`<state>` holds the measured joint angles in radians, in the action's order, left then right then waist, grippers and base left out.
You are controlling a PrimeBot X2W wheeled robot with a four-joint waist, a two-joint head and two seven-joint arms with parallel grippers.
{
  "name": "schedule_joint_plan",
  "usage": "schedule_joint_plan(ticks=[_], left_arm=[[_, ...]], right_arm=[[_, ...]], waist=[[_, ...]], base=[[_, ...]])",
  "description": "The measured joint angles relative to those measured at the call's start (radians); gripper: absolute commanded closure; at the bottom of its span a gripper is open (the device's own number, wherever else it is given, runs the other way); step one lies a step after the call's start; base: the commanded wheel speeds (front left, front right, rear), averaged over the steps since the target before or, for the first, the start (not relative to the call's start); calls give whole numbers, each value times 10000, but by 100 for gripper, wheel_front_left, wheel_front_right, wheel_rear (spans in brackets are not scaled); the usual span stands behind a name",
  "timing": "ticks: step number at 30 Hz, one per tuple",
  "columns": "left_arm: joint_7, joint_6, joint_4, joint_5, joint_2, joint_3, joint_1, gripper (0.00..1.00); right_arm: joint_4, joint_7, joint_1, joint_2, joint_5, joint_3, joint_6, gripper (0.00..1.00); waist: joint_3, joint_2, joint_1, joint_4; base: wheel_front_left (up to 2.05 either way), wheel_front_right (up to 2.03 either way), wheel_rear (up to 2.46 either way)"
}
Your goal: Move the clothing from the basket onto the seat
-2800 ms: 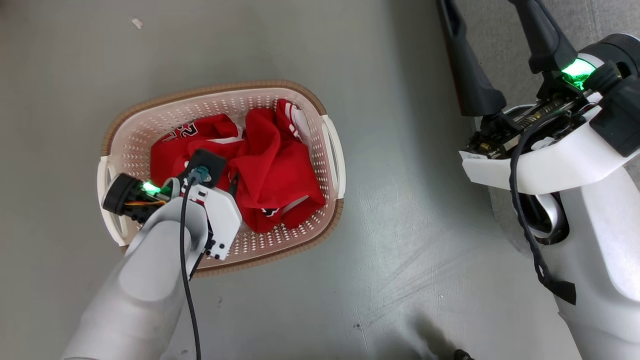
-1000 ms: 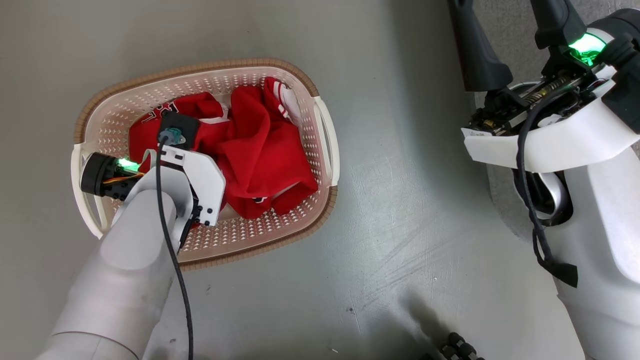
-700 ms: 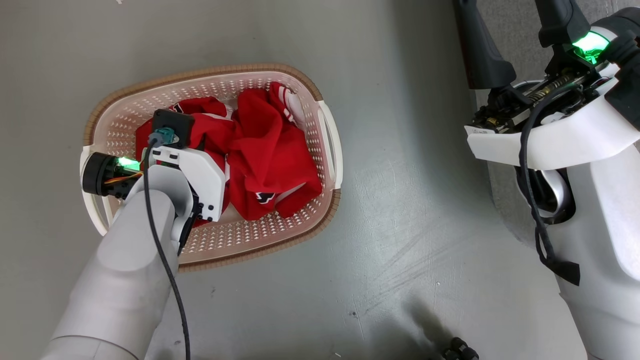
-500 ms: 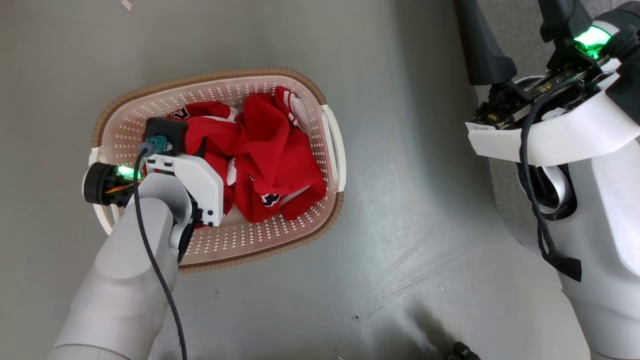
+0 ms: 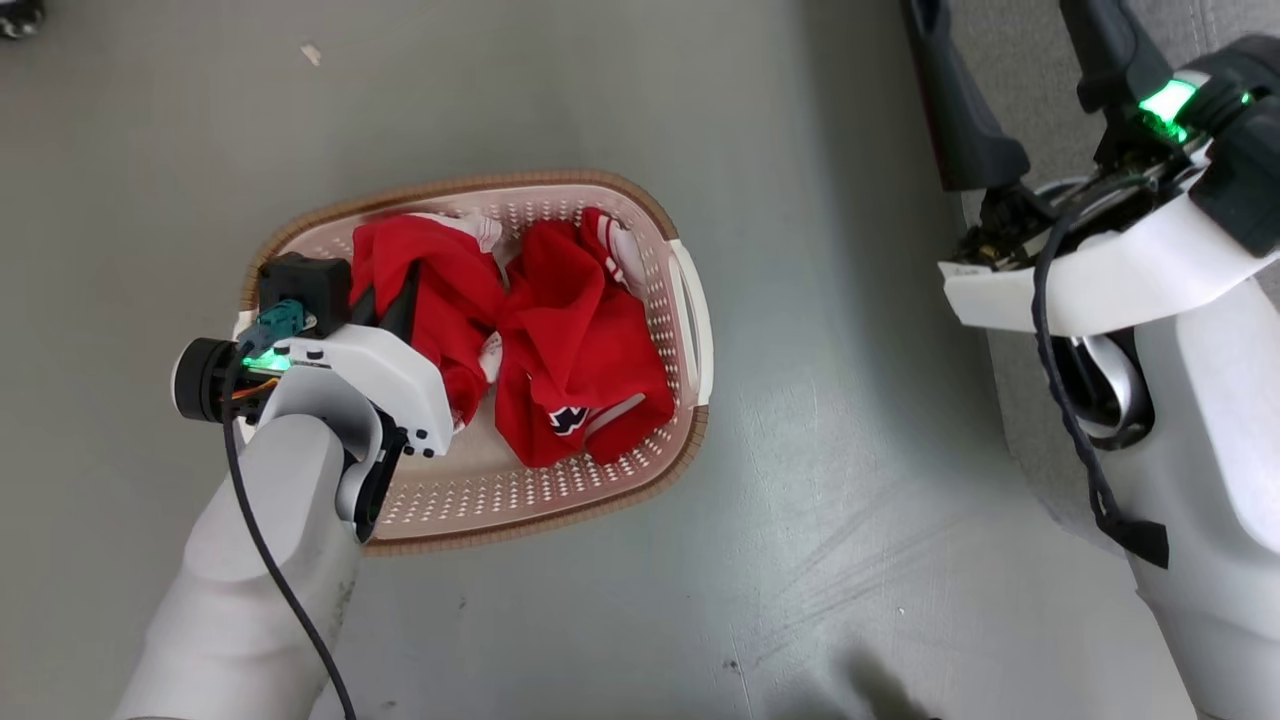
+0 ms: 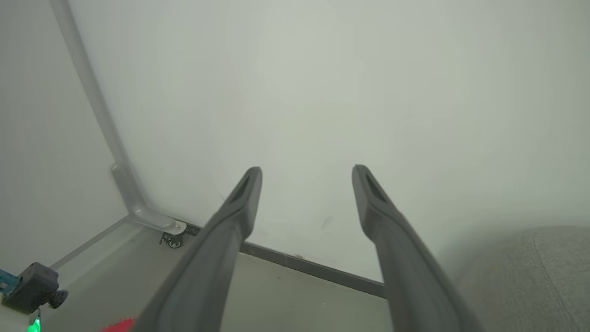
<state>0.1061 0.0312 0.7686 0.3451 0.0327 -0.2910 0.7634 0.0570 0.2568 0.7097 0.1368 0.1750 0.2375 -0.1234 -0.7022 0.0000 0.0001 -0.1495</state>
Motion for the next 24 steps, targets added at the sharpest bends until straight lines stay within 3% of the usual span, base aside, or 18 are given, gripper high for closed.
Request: schedule_joint_plan(ticks=[12,24], left_arm=[[1172,395,-625,606,-17,159,-440,100],[1432,523,-1244,786,-21,213,-1104,100]], right_arm=[[-359,0,-360,259,-4,10,0,0],[-692,0,-1187,324,-4,-35,0,0]], waist=[[785,0,1,336],[1765,0,0,697]], base=[[0,0,0],[0,0,0]])
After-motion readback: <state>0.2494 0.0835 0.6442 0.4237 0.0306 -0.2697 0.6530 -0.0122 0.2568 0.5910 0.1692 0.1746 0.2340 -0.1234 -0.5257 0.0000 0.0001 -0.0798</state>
